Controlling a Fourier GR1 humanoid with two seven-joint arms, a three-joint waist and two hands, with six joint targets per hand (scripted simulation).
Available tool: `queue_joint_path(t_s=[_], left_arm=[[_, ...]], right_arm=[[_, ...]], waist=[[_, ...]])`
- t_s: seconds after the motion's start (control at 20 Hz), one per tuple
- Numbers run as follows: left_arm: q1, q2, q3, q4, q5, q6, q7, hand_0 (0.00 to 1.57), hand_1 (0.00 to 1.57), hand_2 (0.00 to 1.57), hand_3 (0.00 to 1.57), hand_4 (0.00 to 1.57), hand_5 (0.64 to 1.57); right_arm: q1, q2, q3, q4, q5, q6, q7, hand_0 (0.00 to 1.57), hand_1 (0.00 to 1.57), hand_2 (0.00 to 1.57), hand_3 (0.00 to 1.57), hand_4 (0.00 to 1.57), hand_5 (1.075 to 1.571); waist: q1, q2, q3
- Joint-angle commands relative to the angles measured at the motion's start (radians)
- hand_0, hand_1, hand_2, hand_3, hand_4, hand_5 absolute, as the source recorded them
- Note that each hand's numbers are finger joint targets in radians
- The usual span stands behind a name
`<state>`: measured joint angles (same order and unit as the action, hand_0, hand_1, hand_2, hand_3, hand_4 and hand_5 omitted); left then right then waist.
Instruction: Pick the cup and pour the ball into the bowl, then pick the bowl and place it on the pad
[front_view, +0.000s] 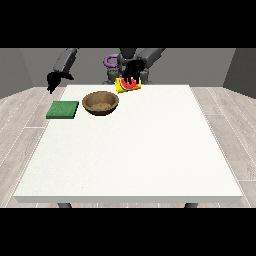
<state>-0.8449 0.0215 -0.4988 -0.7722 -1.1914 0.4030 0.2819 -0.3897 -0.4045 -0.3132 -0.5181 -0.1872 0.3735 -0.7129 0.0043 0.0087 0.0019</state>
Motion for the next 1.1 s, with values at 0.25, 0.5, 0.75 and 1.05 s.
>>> queue_joint_path(t_s=[0.25, 0.5, 0.75, 1.05], left_arm=[[-0.073, -0.021, -0.142, -0.141, -0.144, -0.222, 0.093, 0.00, 0.00, 1.57, 1.57, 0.51, 1.522], [-0.107, -0.021, -0.152, -0.236, -0.161, -0.350, 0.118, 0.00, 0.00, 1.57, 1.57, 0.62, 1.537], [-0.056, -0.013, -0.214, -0.200, -0.256, -0.388, 0.034, 0.06, 0.06, 1.57, 1.57, 0.81, 1.566], [-0.089, -0.009, -0.217, -0.194, -0.343, -0.459, -0.015, 1.40, 1.40, 1.57, 1.57, 1.15, 1.535]], right_arm=[[0.017, -0.022, -0.025, 0.073, -0.009, 0.020, -0.066, 0.00, 0.00, 0.26, 0.35, 0.40, 1.536], [0.015, -0.023, -0.018, 0.078, -0.004, 0.025, -0.092, 0.00, 0.00, 0.17, 0.35, 0.42, 1.534], [0.031, -0.047, -0.015, 0.063, -0.015, 0.060, -0.068, 0.00, 0.00, 0.12, 0.26, 0.42, 1.530], [0.015, -0.035, -0.003, 0.040, -0.014, 0.042, -0.053, 0.00, 0.00, 0.10, 0.31, 0.42, 1.524]], waist=[[0.044, 0.002, -0.0002], [0.035, 0.010, -0.0006], [0.035, 0.002, -0.0006], [0.015, 0.009, -0.0011]])
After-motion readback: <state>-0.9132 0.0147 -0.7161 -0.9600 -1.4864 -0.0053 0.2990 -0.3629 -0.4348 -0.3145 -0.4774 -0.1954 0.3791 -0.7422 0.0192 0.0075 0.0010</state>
